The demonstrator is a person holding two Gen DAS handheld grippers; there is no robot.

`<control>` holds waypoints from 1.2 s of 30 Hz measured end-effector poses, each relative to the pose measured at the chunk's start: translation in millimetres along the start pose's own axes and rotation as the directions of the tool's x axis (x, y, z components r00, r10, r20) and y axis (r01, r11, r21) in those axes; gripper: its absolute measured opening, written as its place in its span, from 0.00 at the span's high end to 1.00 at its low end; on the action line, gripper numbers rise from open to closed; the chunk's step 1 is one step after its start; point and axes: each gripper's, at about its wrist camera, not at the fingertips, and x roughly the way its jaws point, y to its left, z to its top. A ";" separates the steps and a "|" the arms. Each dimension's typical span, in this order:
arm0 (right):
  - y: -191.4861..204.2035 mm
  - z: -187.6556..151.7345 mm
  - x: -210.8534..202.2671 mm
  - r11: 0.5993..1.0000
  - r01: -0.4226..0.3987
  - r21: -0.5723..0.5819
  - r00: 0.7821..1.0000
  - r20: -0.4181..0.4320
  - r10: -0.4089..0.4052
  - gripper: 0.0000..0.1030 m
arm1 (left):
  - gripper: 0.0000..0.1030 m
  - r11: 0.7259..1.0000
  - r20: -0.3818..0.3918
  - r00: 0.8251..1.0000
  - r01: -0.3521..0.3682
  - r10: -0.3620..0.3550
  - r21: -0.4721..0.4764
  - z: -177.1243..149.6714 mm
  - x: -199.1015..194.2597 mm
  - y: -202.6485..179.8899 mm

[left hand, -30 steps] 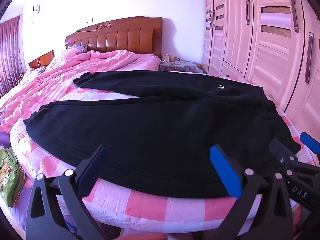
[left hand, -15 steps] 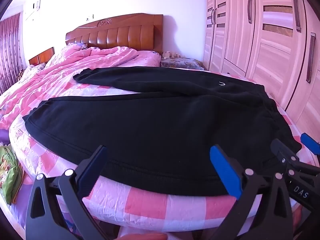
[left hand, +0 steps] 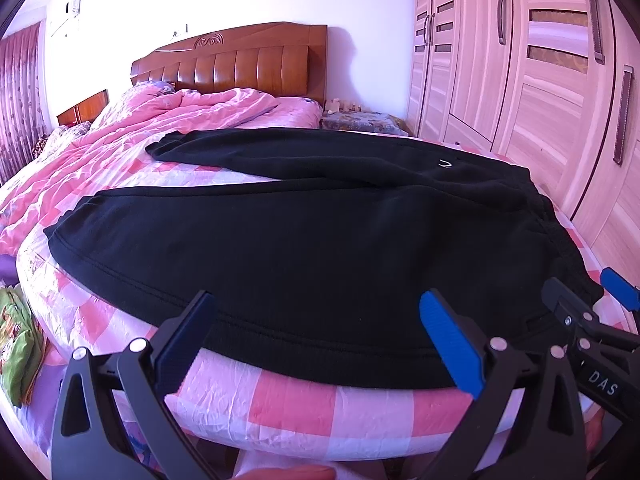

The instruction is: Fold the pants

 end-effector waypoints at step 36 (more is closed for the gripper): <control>-21.0 3.7 12.6 0.996 -0.086 0.003 0.996 0.004 0.086 0.04 | 0.01 0.994 -0.084 0.996 0.031 -0.040 -0.105 -7.3 11.8 28.8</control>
